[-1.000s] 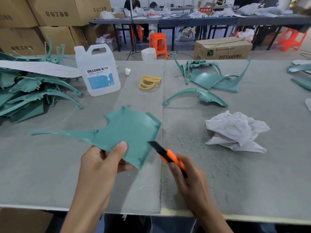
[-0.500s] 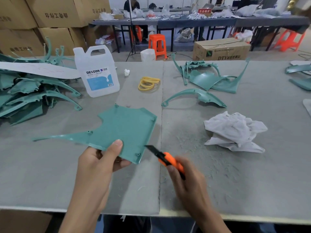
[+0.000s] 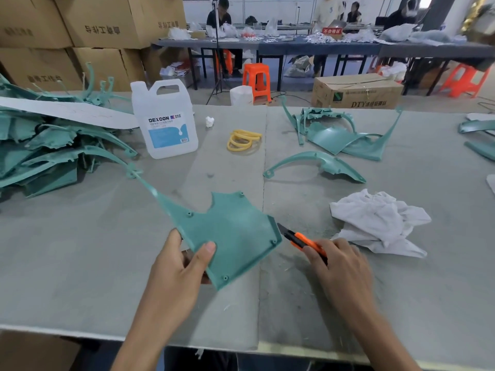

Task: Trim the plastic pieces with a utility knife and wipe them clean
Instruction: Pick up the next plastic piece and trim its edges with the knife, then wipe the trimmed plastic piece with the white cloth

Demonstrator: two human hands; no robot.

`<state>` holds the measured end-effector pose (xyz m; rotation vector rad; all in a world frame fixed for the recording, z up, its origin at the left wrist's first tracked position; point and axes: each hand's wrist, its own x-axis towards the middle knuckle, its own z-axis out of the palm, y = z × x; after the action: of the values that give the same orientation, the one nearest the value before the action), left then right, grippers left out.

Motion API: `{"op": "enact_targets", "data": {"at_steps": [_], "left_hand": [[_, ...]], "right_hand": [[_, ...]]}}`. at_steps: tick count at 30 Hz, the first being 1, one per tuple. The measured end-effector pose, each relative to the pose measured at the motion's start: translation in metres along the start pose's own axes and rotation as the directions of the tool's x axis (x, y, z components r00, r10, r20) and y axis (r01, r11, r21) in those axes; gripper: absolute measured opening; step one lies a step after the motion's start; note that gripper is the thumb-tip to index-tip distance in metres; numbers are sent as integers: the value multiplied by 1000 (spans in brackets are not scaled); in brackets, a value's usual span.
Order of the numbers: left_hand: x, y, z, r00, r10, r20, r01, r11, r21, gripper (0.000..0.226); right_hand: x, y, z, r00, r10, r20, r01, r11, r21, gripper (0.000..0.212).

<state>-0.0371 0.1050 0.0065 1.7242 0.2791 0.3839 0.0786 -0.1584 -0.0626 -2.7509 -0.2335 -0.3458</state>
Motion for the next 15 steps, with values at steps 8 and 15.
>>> {"op": "enact_targets", "data": {"at_steps": [8,15], "left_hand": [[-3,-1,3,1000,6,-15,-6,1000,-28,19],[-7,1,4,997,21,-71,-27,996,-86,26]], "right_hand": [[49,28,-16,979,85,-183,-74,995,70,43],[102,71,-28,924,349,159,-323,932,-165,65]]}}
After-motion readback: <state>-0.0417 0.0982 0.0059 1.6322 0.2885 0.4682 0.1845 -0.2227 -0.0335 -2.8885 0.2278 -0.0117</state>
